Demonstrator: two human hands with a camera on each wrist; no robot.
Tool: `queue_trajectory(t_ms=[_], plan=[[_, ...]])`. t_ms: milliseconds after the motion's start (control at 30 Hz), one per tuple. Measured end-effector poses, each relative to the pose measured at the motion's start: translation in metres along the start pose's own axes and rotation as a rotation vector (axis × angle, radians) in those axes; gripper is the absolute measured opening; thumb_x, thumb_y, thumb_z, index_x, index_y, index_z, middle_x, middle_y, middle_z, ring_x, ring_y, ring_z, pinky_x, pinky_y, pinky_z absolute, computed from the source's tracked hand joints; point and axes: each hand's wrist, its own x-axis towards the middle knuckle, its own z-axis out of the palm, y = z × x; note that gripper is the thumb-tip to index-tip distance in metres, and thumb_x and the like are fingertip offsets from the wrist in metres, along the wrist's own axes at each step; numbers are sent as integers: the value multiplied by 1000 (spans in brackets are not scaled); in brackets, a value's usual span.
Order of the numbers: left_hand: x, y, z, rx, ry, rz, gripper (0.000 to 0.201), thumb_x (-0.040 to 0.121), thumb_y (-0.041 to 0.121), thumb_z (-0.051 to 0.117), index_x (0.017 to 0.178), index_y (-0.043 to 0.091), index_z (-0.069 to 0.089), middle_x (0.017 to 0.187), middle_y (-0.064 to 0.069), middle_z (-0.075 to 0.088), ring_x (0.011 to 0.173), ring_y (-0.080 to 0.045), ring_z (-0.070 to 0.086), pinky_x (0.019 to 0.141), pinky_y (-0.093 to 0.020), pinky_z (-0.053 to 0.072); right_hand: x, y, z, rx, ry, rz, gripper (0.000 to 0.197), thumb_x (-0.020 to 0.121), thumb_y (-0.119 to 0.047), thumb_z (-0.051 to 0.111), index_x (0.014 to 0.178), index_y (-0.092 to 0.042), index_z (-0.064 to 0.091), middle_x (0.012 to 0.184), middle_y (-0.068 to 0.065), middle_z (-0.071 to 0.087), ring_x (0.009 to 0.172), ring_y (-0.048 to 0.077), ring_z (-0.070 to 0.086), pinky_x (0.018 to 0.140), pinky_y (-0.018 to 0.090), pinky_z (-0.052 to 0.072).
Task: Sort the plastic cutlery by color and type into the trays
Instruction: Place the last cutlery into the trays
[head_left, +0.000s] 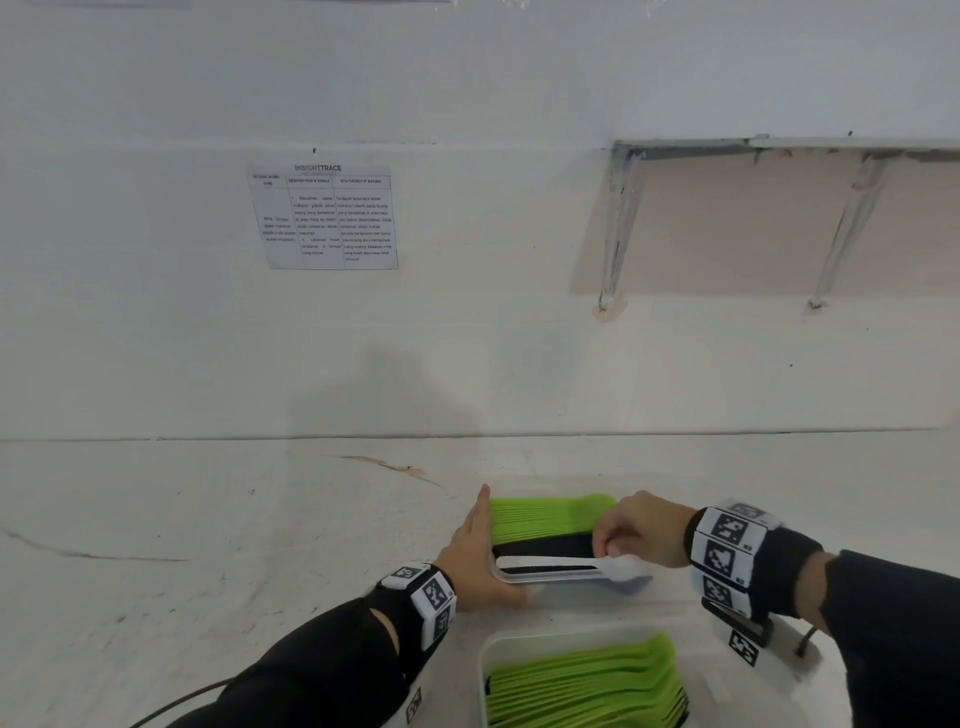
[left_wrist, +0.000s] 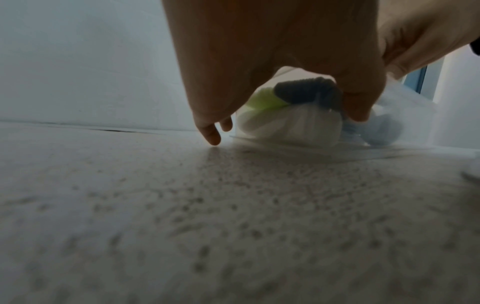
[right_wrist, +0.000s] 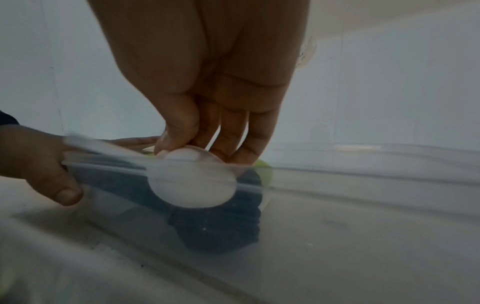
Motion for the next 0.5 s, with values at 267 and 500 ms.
queue_trajectory(t_ms=[267, 500], plan=[[2, 1, 3, -20, 43, -5, 137, 52, 44, 73, 144, 21, -25, 158, 1, -3, 145, -17, 8, 116, -33, 19, 1, -7, 3, 129, 20, 15, 23, 90, -4, 55, 110, -5, 67, 72, -20, 51, 52, -25, 49, 55, -1, 37], [0, 2, 2, 20, 39, 11, 140, 46, 54, 71, 141, 27, -29, 158, 6, -6, 145, -18, 10, 116, -40, 23, 7, -1, 13, 158, 62, 38, 23, 87, -4, 57, 105, -14, 67, 74, -19, 54, 61, -12, 53, 62, 0, 39]])
